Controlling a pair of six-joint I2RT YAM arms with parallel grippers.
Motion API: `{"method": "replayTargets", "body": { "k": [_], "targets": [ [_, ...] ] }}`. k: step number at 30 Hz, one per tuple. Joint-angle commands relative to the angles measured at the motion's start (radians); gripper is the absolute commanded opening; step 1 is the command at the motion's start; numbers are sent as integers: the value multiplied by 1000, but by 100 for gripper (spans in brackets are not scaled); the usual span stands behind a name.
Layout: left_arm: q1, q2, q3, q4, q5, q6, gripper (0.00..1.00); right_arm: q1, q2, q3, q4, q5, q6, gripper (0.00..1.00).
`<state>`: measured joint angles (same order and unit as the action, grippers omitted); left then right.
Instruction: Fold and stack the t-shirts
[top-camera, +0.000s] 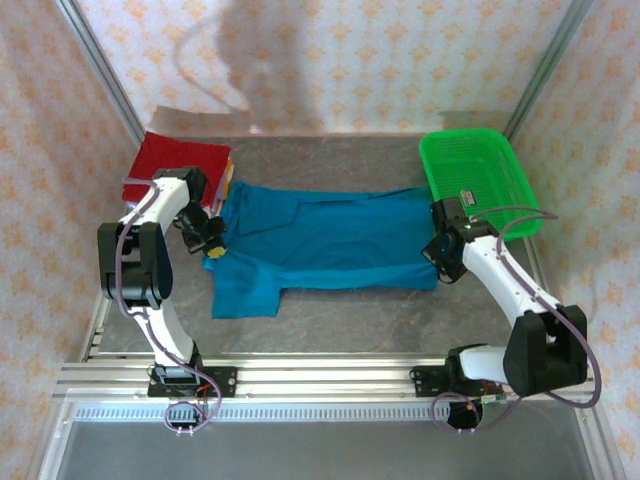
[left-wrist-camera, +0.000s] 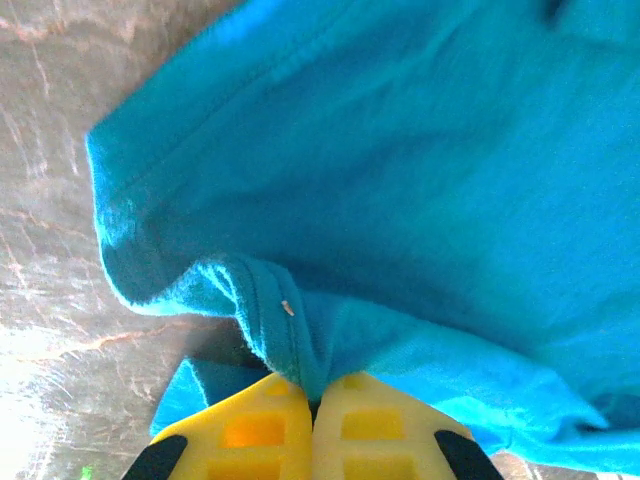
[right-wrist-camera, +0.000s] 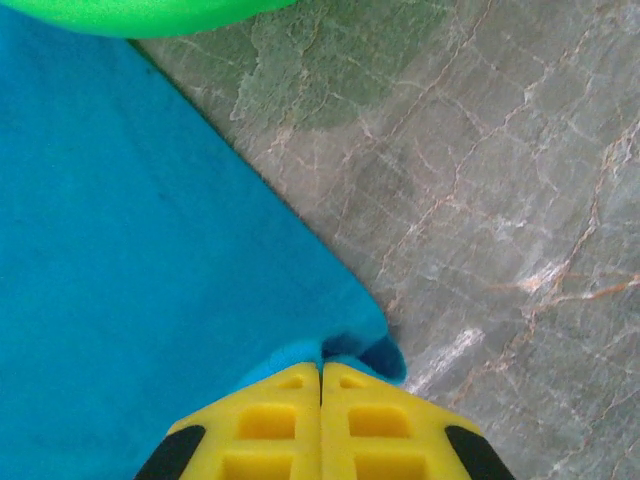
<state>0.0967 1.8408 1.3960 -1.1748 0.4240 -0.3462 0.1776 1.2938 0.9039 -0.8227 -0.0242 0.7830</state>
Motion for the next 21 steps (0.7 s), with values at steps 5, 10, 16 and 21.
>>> {"method": "replayTargets", "body": {
  "k": [5, 10, 16, 21],
  "targets": [
    [31, 61, 99, -80, 15, 48, 0, -5, 79, 47, 56, 92, -18, 0],
    [35, 132, 156, -98, 18, 56, 0, -4, 127, 55, 85, 93, -17, 0],
    [37, 180, 164, -90, 12, 62, 1, -4, 170, 63, 95, 79, -44, 15],
    [37, 149, 158, -83, -22, 74, 21, -1, 141, 106, 40, 55, -95, 26]
  ]
}}
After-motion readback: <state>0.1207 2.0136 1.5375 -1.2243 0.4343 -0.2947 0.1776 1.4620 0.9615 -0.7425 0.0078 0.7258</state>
